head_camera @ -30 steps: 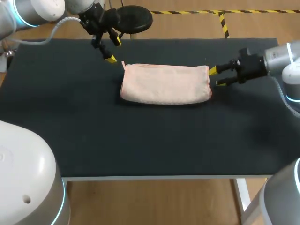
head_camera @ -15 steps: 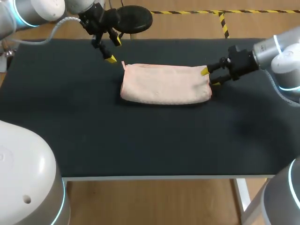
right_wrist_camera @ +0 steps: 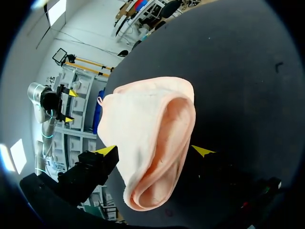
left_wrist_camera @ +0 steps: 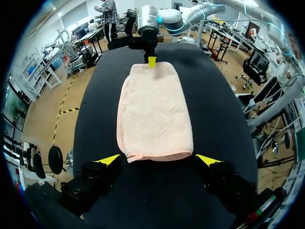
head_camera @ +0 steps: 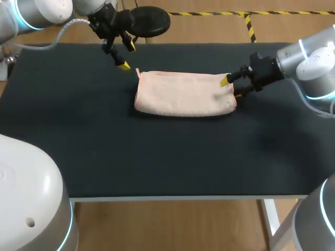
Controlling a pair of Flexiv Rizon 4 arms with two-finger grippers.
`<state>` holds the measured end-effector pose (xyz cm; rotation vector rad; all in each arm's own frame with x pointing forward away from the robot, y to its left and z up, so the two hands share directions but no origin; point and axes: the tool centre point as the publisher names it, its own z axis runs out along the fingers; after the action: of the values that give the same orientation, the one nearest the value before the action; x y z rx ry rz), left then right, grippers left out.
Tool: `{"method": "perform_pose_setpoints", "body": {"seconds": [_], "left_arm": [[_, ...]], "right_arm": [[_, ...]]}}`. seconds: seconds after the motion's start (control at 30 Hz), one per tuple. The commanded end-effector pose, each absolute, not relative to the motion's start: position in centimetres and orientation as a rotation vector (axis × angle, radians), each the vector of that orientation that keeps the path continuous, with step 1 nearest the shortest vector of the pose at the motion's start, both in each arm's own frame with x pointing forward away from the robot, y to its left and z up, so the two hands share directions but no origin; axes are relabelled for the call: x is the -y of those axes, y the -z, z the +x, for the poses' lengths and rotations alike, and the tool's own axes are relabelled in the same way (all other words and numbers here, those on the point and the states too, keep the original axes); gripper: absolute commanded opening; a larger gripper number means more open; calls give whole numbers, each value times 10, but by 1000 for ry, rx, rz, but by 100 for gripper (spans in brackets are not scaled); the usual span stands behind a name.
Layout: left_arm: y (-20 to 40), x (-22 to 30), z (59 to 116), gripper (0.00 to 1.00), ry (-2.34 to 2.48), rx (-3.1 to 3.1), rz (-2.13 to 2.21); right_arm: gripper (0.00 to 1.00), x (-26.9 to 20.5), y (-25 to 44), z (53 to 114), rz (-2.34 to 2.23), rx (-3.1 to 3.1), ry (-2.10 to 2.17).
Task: Fold the towel
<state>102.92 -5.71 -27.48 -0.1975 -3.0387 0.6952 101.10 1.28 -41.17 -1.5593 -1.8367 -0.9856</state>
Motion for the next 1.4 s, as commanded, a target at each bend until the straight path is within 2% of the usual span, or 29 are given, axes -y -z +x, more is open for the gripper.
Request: {"method": "perform_pose_setpoints", "body": {"seconds": [0.03, 0.73, 0.77, 0.8, 0.83, 0.87, 1.4], "left_arm": [[276, 57, 1030, 100, -700, 3038, -200], [276, 57, 1030, 100, -700, 3038, -200], [276, 57, 1030, 100, -700, 3038, -200], [276, 57, 1030, 100, -700, 3038, -200], [276, 57, 1030, 100, -700, 3038, -200], [276, 57, 1030, 100, -700, 3038, -200], [276, 57, 1030, 100, -700, 3038, -200]], "right_arm": [[100, -17, 418, 1014, -1552, 1832, 982], [100, -41, 429, 1012, -1516, 1774, 985], [82, -40, 430, 1012, -1518, 1771, 982], [46, -39, 430, 1011, -1525, 1769, 978], [27, -38, 430, 1011, -1533, 1764, 972], [0, -37, 429, 1010, -1545, 1757, 965], [0, -62, 361, 1015, -1670, 1774, 873]]}}
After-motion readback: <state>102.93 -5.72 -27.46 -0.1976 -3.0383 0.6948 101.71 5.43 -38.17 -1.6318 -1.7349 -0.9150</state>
